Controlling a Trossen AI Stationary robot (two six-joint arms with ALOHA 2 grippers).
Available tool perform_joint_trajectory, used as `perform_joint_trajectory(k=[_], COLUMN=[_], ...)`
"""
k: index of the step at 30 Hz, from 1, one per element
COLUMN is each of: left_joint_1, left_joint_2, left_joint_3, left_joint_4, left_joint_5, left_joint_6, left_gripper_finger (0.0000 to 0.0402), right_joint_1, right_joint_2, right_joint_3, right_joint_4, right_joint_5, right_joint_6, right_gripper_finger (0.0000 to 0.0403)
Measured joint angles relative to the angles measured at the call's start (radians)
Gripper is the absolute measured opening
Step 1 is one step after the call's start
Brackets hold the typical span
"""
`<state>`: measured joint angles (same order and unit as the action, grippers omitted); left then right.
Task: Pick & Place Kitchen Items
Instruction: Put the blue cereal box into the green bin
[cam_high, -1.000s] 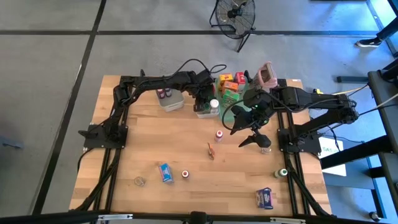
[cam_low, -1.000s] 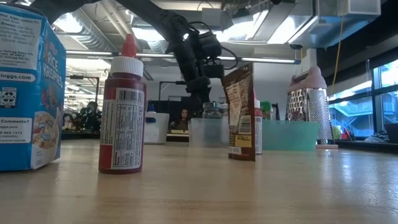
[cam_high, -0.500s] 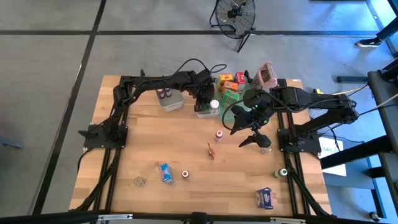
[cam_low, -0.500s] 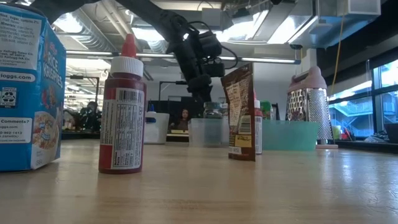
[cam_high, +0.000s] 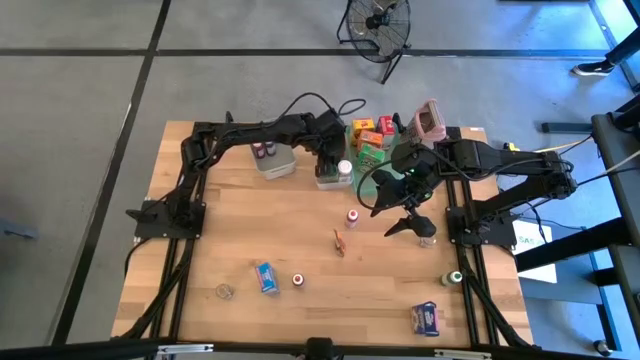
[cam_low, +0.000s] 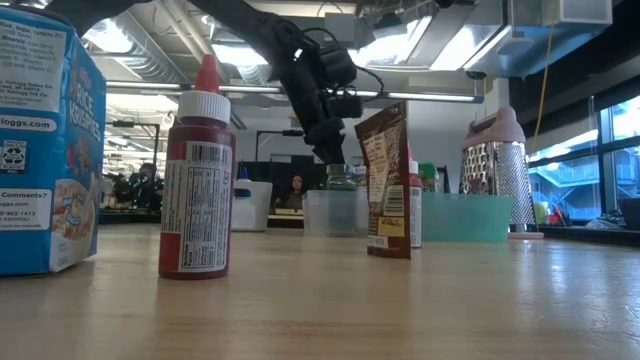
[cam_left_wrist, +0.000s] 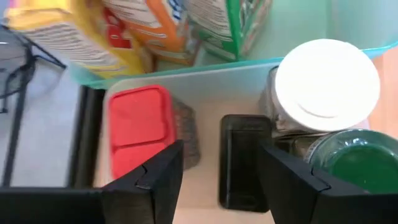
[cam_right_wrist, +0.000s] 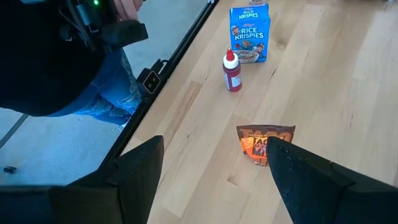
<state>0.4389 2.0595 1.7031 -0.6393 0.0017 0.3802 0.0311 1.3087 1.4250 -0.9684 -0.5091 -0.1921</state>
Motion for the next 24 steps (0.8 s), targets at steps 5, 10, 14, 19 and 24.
perform_joint_trajectory(k=[5, 10, 14, 19, 24], left_joint_1=[-0.002, -0.004, -0.006, -0.014, -0.038], left_joint_2=[-0.042, -0.119, -0.179, -0.232, -0.262], left_joint_3=[0.000, 0.000, 0.000, 0.001, 0.001], left_joint_4=[0.008, -0.031, -0.124, -0.286, -0.484], left_joint_5=[-0.067, -0.047, 0.035, 0.135, 0.146], left_joint_6=[0.000, 0.007, 0.000, -0.004, -0.003], left_gripper_finger=[0.0193, 0.0193, 0.0189, 0.0185, 0.0185], right_joint_1=[0.000, 0.000, 0.000, 0.001, 0.004], right_joint_2=[0.000, 0.000, 0.000, 0.000, 0.000], right_joint_3=[0.000, 0.000, 0.000, 0.000, 0.000], right_joint_4=[0.008, 0.012, 0.016, 0.015, -0.067], right_joint_5=[0.000, 0.000, 0.000, -0.003, -0.019], right_joint_6=[0.005, 0.015, 0.029, 0.064, 0.141], right_gripper_finger=[0.0286, 0.0286, 0.0286, 0.0286, 0.0286])
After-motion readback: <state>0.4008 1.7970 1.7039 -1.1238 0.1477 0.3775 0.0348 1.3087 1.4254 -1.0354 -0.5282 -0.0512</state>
